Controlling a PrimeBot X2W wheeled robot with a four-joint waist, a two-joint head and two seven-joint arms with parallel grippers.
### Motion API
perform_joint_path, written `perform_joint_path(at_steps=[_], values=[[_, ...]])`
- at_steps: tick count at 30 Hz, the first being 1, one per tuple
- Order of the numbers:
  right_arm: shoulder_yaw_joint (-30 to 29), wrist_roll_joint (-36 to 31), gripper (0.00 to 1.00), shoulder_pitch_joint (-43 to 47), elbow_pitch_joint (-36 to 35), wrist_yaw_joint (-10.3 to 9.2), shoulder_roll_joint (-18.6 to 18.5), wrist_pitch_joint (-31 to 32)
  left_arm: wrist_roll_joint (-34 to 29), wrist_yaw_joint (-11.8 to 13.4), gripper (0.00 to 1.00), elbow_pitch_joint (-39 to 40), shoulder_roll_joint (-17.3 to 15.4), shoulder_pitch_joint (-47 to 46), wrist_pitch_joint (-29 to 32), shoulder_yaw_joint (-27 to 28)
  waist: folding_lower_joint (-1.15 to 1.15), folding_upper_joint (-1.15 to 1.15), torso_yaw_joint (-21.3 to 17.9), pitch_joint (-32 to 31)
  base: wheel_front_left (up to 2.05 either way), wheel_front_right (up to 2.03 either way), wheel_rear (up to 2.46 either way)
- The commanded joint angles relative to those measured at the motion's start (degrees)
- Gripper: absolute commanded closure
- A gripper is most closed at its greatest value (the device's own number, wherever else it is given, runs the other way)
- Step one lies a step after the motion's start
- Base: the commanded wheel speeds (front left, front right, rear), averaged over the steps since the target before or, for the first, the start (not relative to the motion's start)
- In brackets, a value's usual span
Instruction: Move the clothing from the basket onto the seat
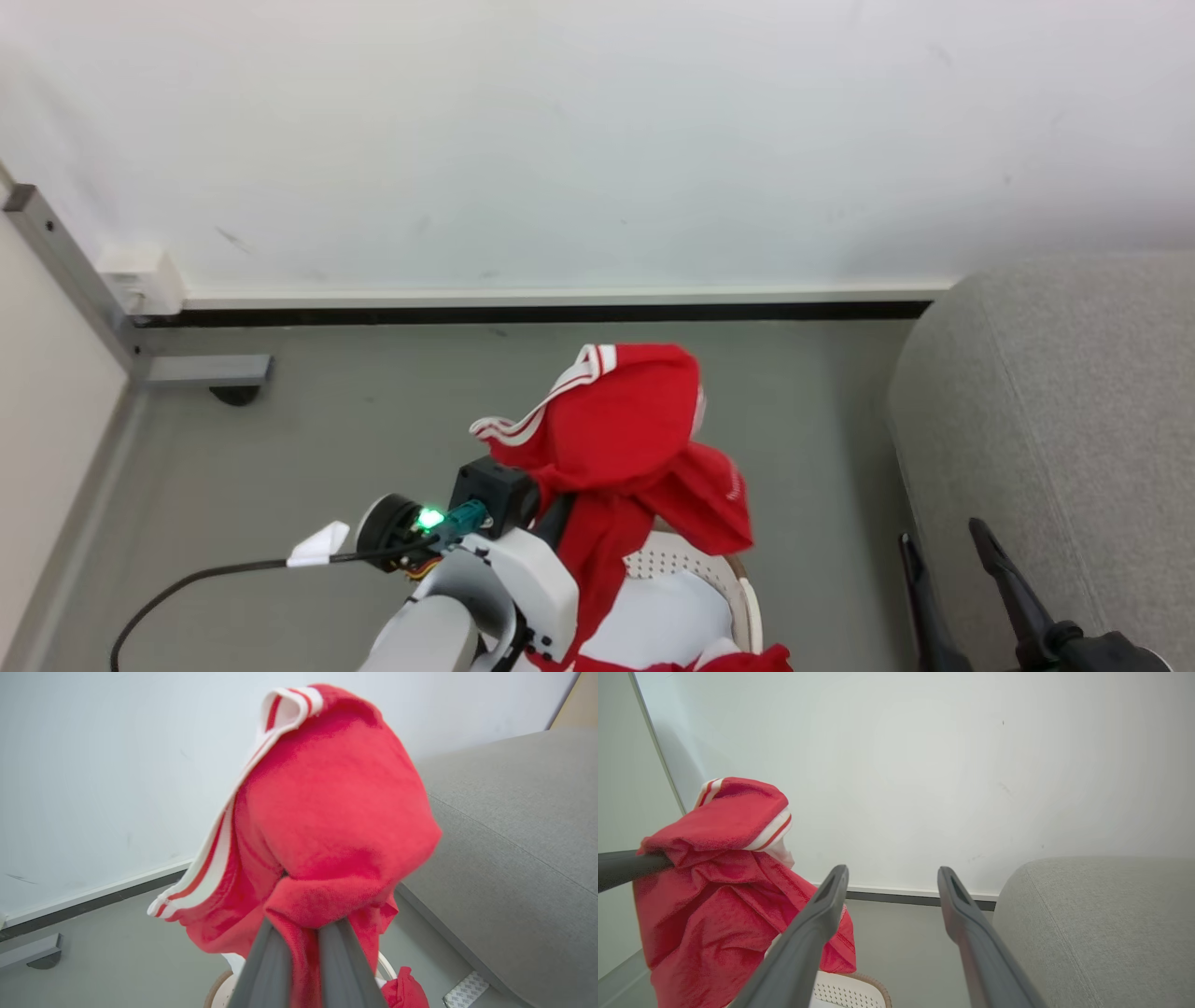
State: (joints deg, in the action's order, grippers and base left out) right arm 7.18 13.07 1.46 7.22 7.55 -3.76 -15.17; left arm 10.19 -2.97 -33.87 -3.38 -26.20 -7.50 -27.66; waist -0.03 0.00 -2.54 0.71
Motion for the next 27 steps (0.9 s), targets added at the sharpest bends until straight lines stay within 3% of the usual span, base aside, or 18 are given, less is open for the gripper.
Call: perform_joint_path(at_steps=[1, 7, 14, 21, 27], values=[[0.66, -0.63, 0.00, 0.50, -0.52, -0.12, -0.59, 0.03, 0.29, 0.26, 1.00, 3.20, -0.78, 1.49, 1.24, -0.05, 0.03, 0.00, 1.09, -1.15, 0.00, 0.00, 0.00], [6.11, -1.81, 0.00, -0.62, -2.06, -0.12, -2.88, 0.03, 0.66, 0.15, 1.00, 16.05, -2.08, 5.48, 6.76, -1.54, 0.03, 0.00, 1.25, -1.29, 0.00, 0.00, 0.00], [17.57, -1.79, 0.00, -6.27, -1.49, -0.12, -11.14, 0.03, 1.52, -0.93, 1.00, 27.97, -3.81, 9.24, 13.59, -4.29, 0.03, 0.00, 0.70, -1.11, 0.00, 0.00, 0.00], [31.33, 1.48, 0.00, -15.29, 4.35, -0.12, -19.19, 0.32, 2.73, -2.45, 1.00, 32.57, -3.39, 9.97, 16.93, -8.62, 0.03, 0.00, 1.10, -1.54, 0.00, 0.00, 0.00], [39.85, 6.48, 0.00, -22.24, 9.28, -0.13, -19.85, 0.25, 4.95, -3.46, 1.00, 33.20, -2.51, 9.76, 17.22, -12.00, 0.03, 0.00, 1.66, -2.26, 0.00, 0.00, 0.00]])
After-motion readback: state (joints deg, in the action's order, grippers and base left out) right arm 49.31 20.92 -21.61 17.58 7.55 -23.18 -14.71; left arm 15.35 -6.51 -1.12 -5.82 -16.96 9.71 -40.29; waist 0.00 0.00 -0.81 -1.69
